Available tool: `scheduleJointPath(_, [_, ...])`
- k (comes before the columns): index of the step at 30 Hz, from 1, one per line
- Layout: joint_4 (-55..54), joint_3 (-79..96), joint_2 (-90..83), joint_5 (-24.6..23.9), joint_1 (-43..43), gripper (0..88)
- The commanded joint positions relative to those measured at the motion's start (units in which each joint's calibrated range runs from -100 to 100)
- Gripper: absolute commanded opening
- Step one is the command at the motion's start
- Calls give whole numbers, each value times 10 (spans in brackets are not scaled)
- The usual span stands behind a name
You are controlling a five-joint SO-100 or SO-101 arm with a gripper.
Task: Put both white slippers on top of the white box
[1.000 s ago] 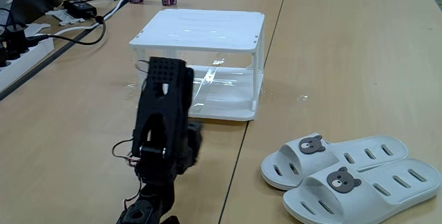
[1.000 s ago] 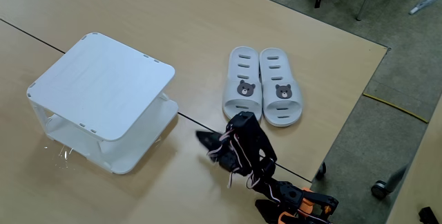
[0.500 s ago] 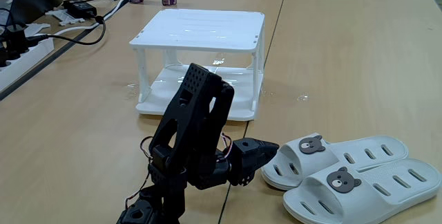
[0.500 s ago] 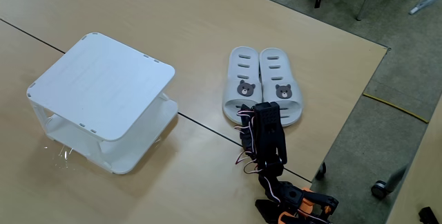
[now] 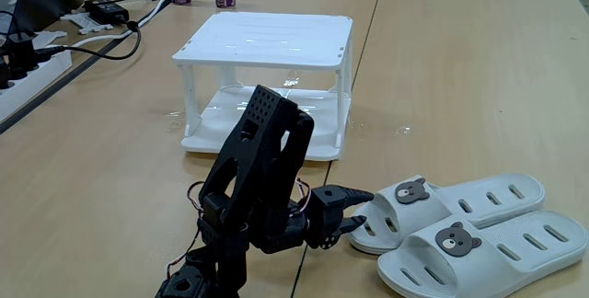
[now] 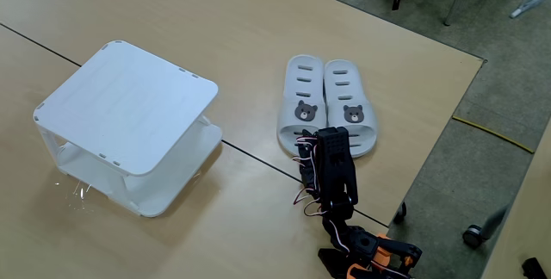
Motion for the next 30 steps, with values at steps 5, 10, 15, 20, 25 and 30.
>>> scheduleJointPath(5, [-3, -71, -8, 4, 3, 180])
scheduleJointPath(10, [-3, -114, -2, 4, 8, 180])
scheduleJointPath(15, [13, -155, 9, 4, 12, 180])
scheduleJointPath(20, [13, -167, 27, 4, 12, 181])
scheduleJointPath(25, [14, -232, 54, 4, 12, 232])
scheduleJointPath(30, [14, -297, 81, 4, 12, 305])
